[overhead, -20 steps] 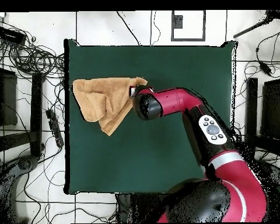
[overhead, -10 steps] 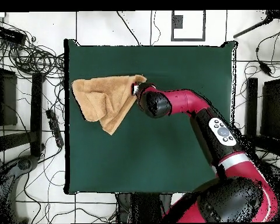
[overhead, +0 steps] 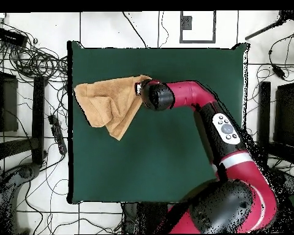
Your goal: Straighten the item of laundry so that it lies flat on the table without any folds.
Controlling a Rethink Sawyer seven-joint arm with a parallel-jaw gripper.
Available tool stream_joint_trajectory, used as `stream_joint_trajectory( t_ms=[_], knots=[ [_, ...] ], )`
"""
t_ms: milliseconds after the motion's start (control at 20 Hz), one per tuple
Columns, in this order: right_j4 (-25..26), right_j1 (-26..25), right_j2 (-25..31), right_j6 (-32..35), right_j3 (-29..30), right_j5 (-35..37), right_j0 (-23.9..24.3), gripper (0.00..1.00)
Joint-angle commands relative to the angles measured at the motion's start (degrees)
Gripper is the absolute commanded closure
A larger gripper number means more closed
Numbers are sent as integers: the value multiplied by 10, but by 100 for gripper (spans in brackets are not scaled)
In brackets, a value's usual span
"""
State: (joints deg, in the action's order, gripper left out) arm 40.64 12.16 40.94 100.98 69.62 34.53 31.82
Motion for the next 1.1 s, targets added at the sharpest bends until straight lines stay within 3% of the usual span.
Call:
stream_joint_trajectory(
  t_ms=[50, 200, 450, 650, 900, 1100],
  knots=[
    [77, -97, -109, -96, -59, 139, -104, 100],
    [94, -59, -162, -42, -49, 197, -143, 100],
    [109, -46, -234, 14, -63, 237, -194, 100],
    [119, -52, -277, 46, -78, 203, -220, 100],
    [124, -71, -295, 63, -95, 110, -225, 100],
    [131, -94, -317, 62, -126, 104, -236, 100]
  ],
)
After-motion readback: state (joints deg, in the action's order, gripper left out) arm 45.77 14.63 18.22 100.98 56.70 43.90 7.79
